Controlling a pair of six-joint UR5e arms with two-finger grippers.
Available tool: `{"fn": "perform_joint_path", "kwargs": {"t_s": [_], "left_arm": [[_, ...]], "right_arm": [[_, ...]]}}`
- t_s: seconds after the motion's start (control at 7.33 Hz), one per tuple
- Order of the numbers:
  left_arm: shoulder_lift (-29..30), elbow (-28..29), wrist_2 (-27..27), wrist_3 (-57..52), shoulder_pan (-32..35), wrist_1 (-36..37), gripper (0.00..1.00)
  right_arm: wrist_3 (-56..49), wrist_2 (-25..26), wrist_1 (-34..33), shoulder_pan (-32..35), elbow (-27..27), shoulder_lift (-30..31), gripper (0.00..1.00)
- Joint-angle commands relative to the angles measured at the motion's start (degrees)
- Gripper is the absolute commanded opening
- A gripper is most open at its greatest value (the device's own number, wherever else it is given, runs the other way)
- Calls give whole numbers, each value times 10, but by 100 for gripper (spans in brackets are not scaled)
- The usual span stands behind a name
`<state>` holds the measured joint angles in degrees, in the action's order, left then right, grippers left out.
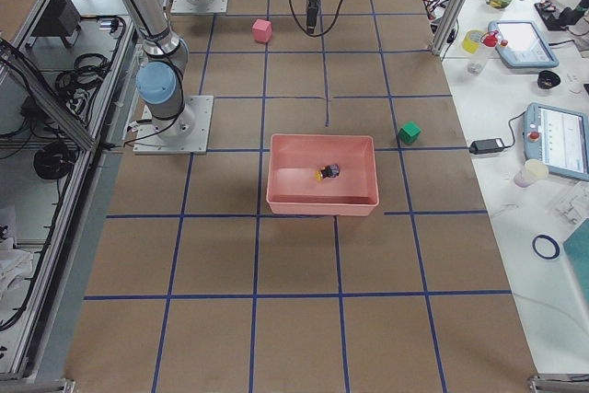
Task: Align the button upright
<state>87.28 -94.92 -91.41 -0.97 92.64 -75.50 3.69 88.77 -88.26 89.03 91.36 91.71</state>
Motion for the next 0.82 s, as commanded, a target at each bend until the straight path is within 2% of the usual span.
{"fn": "perform_joint_path", "kwargs": {"t_s": [0.0, 0.68], "left_arm": [[0, 0, 0, 0, 0, 0, 100], [0, 0, 0, 0, 0, 0, 100]], "right_arm": [[0, 2, 20, 0, 0, 1, 100], [-2, 12, 9, -6, 1, -8, 100]]}}
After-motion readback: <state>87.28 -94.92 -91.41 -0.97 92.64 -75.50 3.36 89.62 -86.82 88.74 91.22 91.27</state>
